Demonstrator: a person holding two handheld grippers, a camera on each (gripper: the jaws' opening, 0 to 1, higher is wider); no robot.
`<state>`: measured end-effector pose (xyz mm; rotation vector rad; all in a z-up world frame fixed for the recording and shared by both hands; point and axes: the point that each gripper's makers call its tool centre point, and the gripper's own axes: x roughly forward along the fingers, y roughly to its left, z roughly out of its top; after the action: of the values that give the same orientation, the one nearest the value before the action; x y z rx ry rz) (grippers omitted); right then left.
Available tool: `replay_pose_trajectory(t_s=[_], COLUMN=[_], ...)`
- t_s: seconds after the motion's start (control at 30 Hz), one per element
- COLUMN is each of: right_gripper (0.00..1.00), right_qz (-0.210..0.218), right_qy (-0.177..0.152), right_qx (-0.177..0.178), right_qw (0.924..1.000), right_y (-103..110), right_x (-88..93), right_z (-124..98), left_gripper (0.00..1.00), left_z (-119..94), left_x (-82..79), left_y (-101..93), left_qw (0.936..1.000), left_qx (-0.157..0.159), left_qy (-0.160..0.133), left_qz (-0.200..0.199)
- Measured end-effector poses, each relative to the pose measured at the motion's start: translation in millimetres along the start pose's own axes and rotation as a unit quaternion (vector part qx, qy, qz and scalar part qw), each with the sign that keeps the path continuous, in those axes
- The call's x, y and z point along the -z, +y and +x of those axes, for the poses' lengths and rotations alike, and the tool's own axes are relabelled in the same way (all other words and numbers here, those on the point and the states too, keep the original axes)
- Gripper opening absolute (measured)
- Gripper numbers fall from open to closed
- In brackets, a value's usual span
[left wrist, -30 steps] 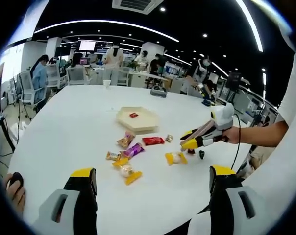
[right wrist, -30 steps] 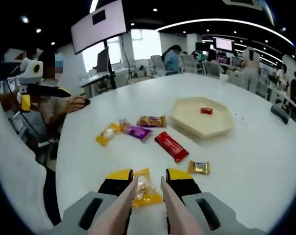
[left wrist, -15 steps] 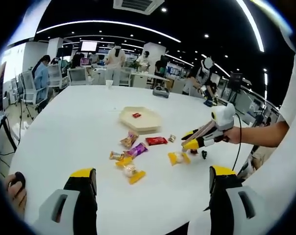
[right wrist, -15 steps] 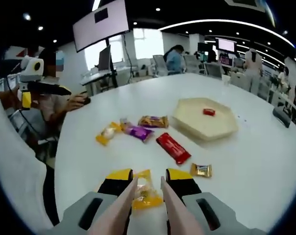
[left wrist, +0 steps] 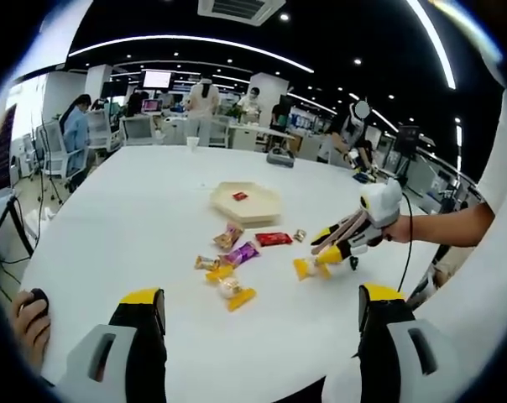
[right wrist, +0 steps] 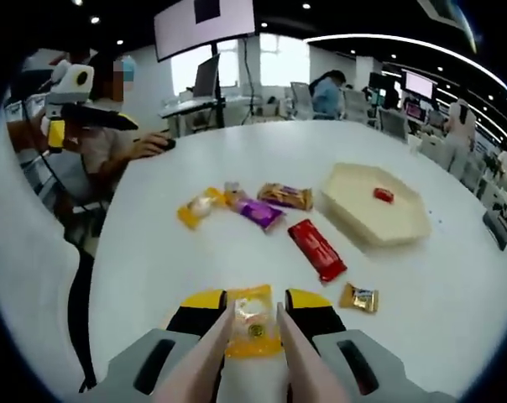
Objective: Place the target food into the container with the food tongs after gripping and lifting it, then release it inside without dropping or visibly crushing the food.
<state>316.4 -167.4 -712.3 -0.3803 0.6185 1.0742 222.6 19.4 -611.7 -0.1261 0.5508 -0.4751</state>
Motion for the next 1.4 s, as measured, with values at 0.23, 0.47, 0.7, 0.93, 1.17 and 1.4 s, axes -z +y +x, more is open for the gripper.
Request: replay_pose_trajectory(t_s=[0.23, 0.47, 0.7, 0.93, 1.17, 1.4], right_gripper=[0.27, 0.27, 0.27, 0.27, 0.26, 0.22], right_qz=[-0.010, -0.011, 0.005, 0.053, 0.086, 0.113], right_qy=[0.018, 0.033, 0.046, 0.047, 0.034, 0.024], right_qx=[-0.015, -0.027, -0.035, -0.047, -0.061, -0.076], right_qw=[0.9997, 0.9990, 0.9983, 0.9964, 0.9938, 0.9904], right_y=[5, 8, 12, 13, 11, 18], right_x=[2.1, 3.1, 4.9, 10.4, 11.6, 9.7], right_z=[5, 10, 15, 19, 22, 25], left_gripper=[0.96, 0.95, 0.95, 0.95, 0.95, 0.95], left_z=[-2, -2, -4, -7, -9, -7], left_x=[5.2, 8.2, 8.6, 12.0, 13.3, 10.2], left_y=[1.3, -0.5, -0.1, -1.5, -0.9, -1.5], left_qw=[1.0000, 0.9999, 0.9999, 0.9998, 0.9997, 0.9998], left_qx=[-0.004, -0.003, -0.006, -0.011, -0.015, -0.013], left_qy=[-0.002, -0.001, -0.003, -0.002, -0.001, 0.000], left_qz=[-0.008, -0.013, -0.015, -0.017, -0.019, -0.014])
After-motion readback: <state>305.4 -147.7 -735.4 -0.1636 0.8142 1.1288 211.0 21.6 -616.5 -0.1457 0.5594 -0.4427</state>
